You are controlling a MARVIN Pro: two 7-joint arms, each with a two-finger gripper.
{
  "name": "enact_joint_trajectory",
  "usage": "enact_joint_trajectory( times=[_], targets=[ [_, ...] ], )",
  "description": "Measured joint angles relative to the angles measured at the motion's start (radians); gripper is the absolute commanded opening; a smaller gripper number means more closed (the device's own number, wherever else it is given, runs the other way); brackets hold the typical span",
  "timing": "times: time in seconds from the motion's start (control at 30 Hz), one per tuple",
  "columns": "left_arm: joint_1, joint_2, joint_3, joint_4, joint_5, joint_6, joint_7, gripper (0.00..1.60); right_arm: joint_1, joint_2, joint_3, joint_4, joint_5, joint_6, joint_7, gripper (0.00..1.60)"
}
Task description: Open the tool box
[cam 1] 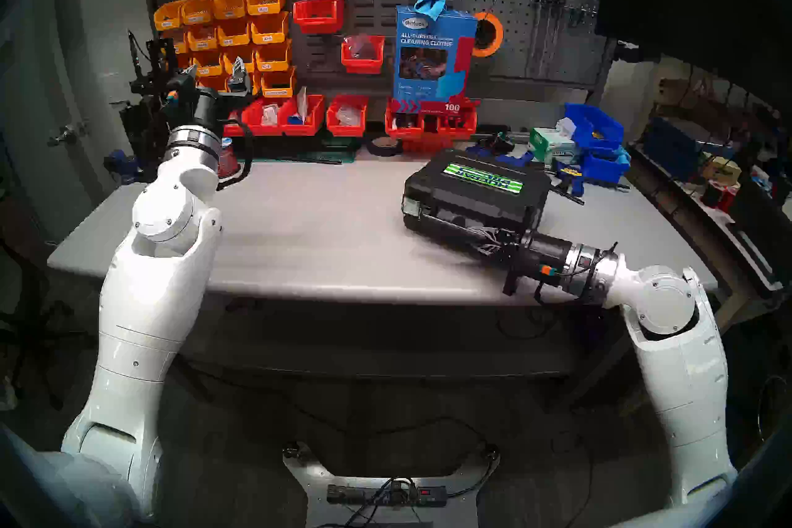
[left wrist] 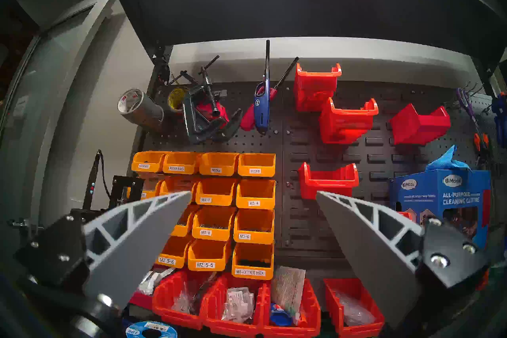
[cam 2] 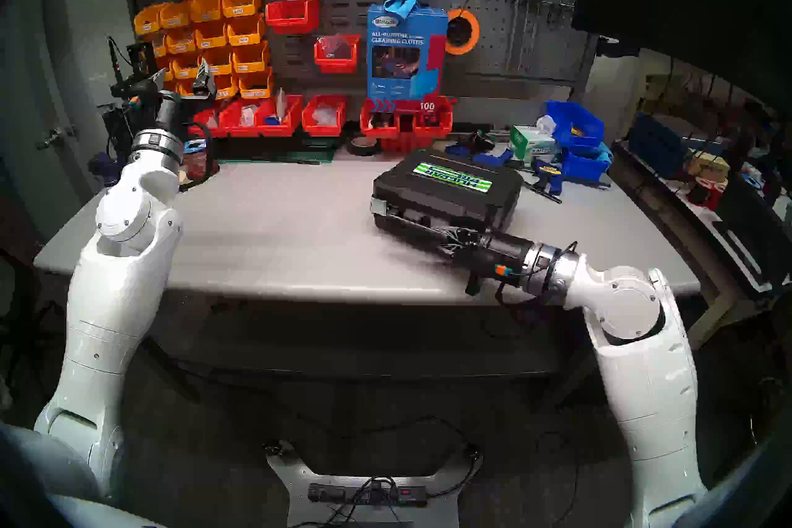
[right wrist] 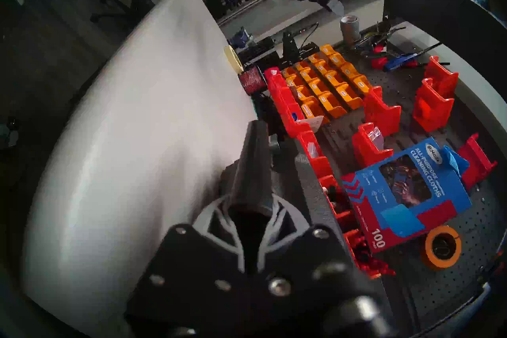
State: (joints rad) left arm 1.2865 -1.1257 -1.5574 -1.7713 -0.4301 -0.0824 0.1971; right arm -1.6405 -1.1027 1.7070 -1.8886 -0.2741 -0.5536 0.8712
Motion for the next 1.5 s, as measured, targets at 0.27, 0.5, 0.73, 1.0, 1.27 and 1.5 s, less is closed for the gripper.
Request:
enact_joint_trajectory(
  times=[0.27,0.5,0.73,1.0,1.27,1.5],
  targets=[
    [0.0,0.0,0.0,0.0,0.0,0.0,0.0,1.6,0.071,-0.015,-0.082,0.057,-0.008,-0.041,-0.021,0.0],
    [0.0,0.0,0.0,0.0,0.0,0.0,0.0,1.6,0.132,-0.043,-0.144,0.079,-0.024,-0.062,-0.032,0.0],
    [0.0,0.0,0.0,0.0,0.0,0.0,0.0,1.6,0.197,-0.075,-0.191,0.116,-0.053,-0.093,-0.033,0.0],
    [0.0,0.0,0.0,0.0,0.0,0.0,0.0,1.6,0.267,-0.092,-0.231,0.212,-0.065,-0.16,-0.01,0.0],
    [0.0,0.0,0.0,0.0,0.0,0.0,0.0,1.6,0.355,-0.069,-0.264,0.339,0.002,-0.279,0.076,0.0],
    [0.0,0.0,0.0,0.0,0.0,0.0,0.0,1.6,0.386,-0.036,-0.261,0.394,0.049,-0.326,0.087,0.0]
  ],
)
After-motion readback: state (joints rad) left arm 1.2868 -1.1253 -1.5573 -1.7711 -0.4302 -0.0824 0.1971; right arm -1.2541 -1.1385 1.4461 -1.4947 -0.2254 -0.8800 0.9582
